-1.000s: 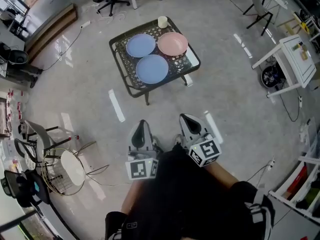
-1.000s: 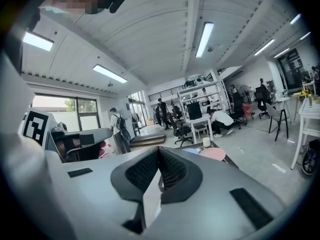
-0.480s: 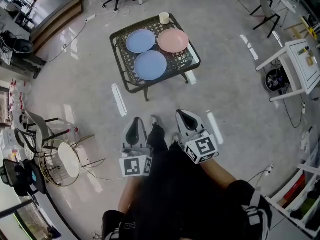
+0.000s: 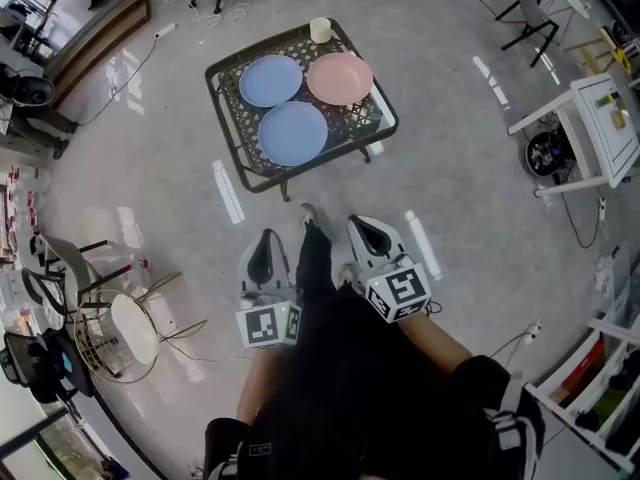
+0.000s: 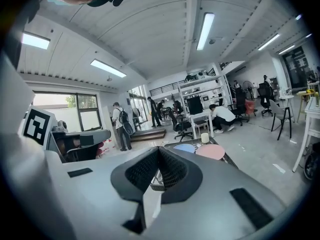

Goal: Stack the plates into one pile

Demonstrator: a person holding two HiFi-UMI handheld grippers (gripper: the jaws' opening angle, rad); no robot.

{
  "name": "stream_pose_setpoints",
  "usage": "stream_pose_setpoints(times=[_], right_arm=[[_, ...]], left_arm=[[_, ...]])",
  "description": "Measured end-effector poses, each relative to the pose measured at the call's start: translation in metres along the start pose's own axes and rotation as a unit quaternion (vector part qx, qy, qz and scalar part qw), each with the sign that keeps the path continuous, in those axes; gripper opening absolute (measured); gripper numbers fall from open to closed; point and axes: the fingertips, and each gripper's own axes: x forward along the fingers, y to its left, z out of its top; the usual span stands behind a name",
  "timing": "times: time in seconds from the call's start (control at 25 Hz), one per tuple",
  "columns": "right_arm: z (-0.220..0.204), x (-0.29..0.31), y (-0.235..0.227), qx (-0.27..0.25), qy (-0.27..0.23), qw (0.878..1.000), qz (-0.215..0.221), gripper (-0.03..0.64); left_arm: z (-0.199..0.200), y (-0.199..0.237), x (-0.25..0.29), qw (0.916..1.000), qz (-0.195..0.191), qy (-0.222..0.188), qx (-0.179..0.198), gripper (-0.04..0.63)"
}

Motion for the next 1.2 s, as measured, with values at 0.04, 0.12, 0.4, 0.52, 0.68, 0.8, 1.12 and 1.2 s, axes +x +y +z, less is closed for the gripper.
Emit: stream_pose_setpoints(times=[0.04, 0.12, 0.4, 0.52, 0.68, 0.8, 1.12, 1.2], right_arm=[[0.001, 0.009, -0.004, -0.002, 0.002, 1.0, -0.001, 0.008], [0.001, 0.027, -0.013, -0.002, 0.01, 1.0, -0.004, 0.008], [-0.006, 0.119, -0.044, -0.016, 0.032, 0.999, -0.006, 0.008], [-0.016, 0.153, -0.053, -0.015, 0.054, 0.998, -0.01, 0.008], [-0.026, 0.198, -0.067, -0.005, 0.083, 0.996, -0.019, 0.008], [-0.029, 0.227, -0.077, -0.003, 0.099, 0.995, -0.029, 0.008], [-0.031, 0.28, -0.105, -0.019, 0.133, 0.99, -0.052, 0.008], [-0.032, 0.29, -0.112, -0.014, 0.14, 0.989, -0.056, 0.008]], left_arm=[[-0.002, 0.005, 0.009, 1.0, 0.001, 0.003, -0.001, 0.017], [-0.004, 0.012, 0.028, 0.9999, -0.003, 0.007, -0.007, 0.016], [-0.037, 0.055, 0.108, 0.9982, -0.006, 0.058, -0.016, 0.016], [-0.054, 0.077, 0.137, 0.9965, -0.003, 0.082, -0.019, 0.017], [-0.075, 0.105, 0.177, 0.9936, -0.003, 0.11, -0.026, 0.017], [-0.088, 0.124, 0.202, 0.9913, -0.004, 0.127, -0.032, 0.017], [-0.091, 0.154, 0.245, 0.9893, -0.005, 0.14, -0.039, 0.017], [-0.092, 0.158, 0.254, 0.9888, -0.006, 0.143, -0.042, 0.017]])
